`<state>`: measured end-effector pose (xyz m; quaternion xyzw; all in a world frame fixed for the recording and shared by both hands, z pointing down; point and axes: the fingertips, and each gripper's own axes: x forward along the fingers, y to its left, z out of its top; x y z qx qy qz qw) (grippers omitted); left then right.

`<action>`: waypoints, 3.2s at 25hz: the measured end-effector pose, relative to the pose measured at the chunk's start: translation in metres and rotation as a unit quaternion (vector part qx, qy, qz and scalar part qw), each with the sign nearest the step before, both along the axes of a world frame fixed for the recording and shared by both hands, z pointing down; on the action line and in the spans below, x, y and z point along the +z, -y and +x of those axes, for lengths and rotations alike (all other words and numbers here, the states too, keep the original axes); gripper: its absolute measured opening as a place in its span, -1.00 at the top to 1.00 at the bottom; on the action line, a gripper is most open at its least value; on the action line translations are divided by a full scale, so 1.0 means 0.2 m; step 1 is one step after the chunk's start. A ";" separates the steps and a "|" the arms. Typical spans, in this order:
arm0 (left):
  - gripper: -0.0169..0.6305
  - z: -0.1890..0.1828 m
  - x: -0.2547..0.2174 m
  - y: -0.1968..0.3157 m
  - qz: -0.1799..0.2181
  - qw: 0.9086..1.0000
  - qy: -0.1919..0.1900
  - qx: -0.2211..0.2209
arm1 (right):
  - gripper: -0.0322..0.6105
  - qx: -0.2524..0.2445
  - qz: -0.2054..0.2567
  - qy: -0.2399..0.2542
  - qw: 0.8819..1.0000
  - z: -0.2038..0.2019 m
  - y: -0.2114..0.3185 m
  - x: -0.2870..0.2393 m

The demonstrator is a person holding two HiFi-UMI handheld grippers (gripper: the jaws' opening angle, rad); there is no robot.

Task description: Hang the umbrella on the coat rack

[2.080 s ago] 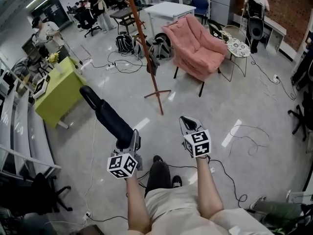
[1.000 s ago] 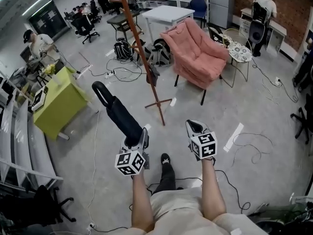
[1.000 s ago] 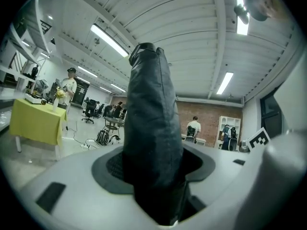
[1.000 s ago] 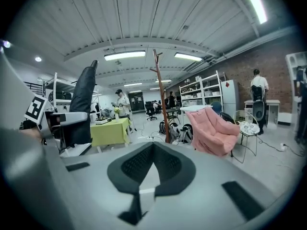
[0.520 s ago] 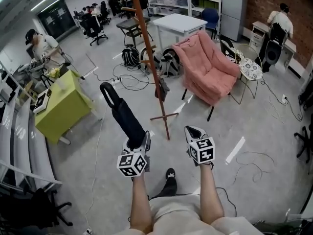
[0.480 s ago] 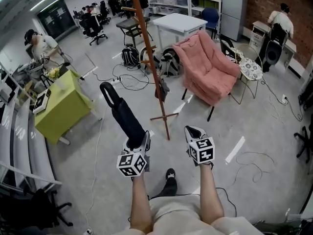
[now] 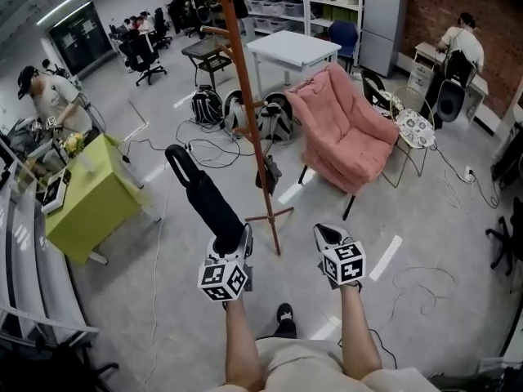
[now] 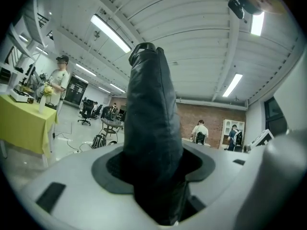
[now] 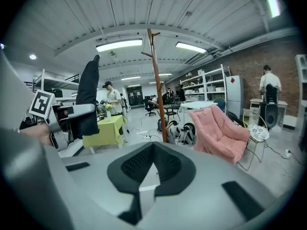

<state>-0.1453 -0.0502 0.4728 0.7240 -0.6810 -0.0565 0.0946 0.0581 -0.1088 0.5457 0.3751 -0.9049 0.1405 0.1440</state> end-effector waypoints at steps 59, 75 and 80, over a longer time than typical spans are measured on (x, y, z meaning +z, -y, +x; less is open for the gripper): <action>0.14 -0.62 0.39 0.70 -0.092 0.995 0.006 0.044 | 0.89 -0.031 -0.017 0.024 0.999 -0.92 0.75 0.10; 0.14 -0.54 0.52 0.88 -0.099 0.990 0.027 0.097 | 0.89 -0.020 -0.012 0.057 0.998 -0.99 1.00 0.06; 0.14 -0.47 0.65 0.89 -0.104 0.985 0.022 0.132 | 0.89 -0.014 -0.016 0.051 0.998 -0.95 1.04 0.09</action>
